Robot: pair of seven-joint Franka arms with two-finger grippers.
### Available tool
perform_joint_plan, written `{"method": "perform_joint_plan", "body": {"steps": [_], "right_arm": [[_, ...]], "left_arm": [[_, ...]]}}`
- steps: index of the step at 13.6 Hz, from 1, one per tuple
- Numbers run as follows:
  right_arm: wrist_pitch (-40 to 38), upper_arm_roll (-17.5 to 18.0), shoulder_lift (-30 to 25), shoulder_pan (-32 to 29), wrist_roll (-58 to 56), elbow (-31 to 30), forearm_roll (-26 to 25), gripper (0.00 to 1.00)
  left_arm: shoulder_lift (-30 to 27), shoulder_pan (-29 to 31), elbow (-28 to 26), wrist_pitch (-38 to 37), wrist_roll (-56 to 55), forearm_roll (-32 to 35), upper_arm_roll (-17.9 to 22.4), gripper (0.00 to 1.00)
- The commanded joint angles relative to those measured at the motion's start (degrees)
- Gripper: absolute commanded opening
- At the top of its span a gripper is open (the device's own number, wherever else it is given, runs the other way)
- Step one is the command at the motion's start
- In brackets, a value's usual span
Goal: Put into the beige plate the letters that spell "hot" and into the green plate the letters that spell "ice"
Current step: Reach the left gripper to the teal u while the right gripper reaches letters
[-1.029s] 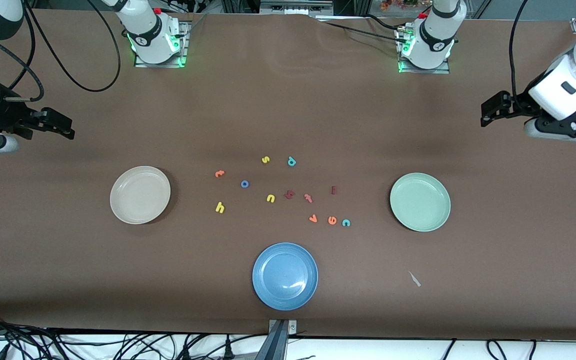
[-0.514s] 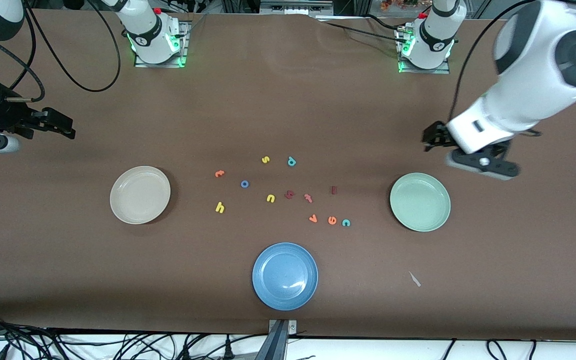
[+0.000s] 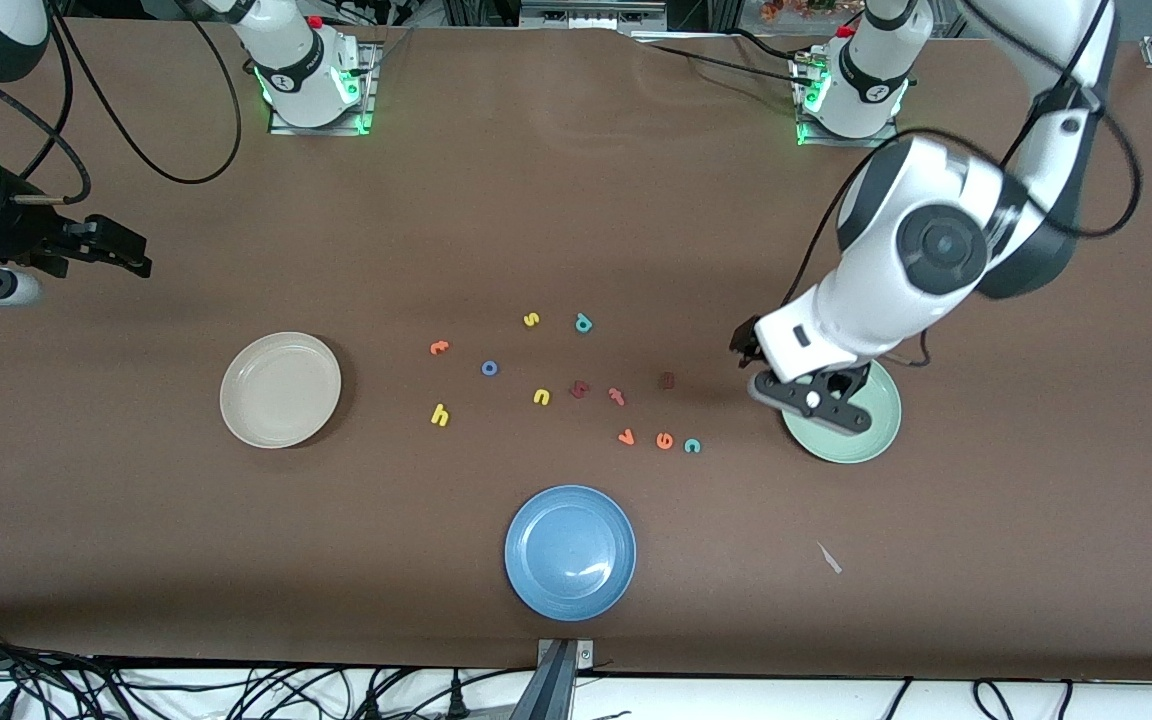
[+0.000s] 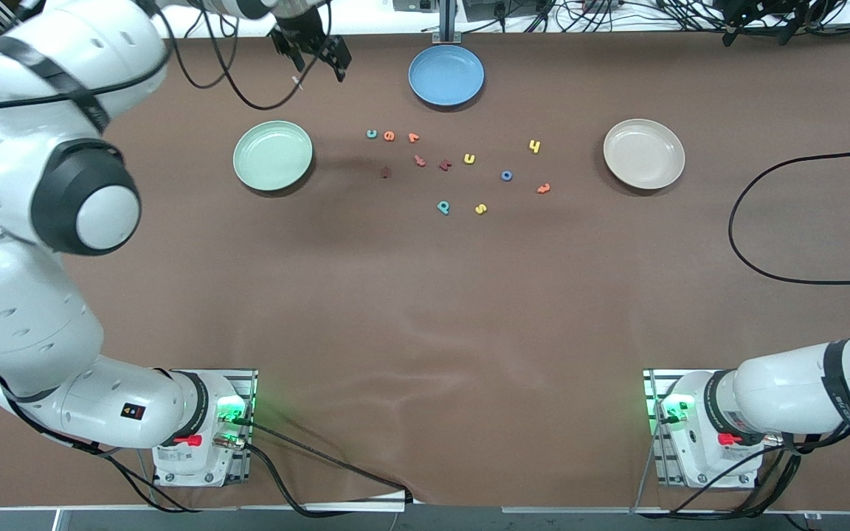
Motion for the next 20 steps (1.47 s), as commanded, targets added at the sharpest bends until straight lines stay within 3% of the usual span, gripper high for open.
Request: {"method": "perform_joint_plan", "body": {"steps": [1,4,8,9,10,12,13,16,20], "right_arm": [[-0.9,0.3,0.4,-0.2,-0.6,0.5,1.1,1.00],[-0.9,0.6,0.8,0.0,-0.7,0.3,1.2,1.00],[0.0,2.7,4.9,1.8,-0.8,0.7,0.6,1.00],[0.0,2.7,8.2,3.3,-0.6,0.9,0.4,1.00],[-0.3,2.6,9.1,3.9,-0.2,1.8,0.3,1.00],[0.2,2.7,10.0,4.6,0.0,1.9,0.7,1.00],[0.4,2.7,10.3,5.3,0.1,1.7,1.1,1.00],[4.7,2.7,11.3,10.0,8.9,-0.6,1.2,1.00],[12.2,2.7,12.2,14.4,17.8,-6.0,1.2,1.00]], "left_arm": [[5.7,-0.9,3.0,1.8,0.3,0.6,0.3,1.00],[8.8,-3.1,3.1,2.8,-7.9,0.9,0.5,1.00],[12.5,-7.5,4.0,6.7,-19.8,1.4,0.8,1.00],[13.4,-8.6,4.0,7.8,-20.2,1.6,0.9,1.00],[14.2,-9.0,4.0,8.0,-20.1,3.5,1.2,1.00],[15.2,-8.9,4.3,8.5,-19.9,15.1,1.3,1.00],[15.4,-8.7,4.2,9.7,-19.8,15.9,1.3,1.00],[16.6,-6.4,4.1,13.3,-19.7,16.0,1.4,1.00],[18.3,-4.3,3.5,23.6,-19.8,12.2,1.2,1.00]]}}
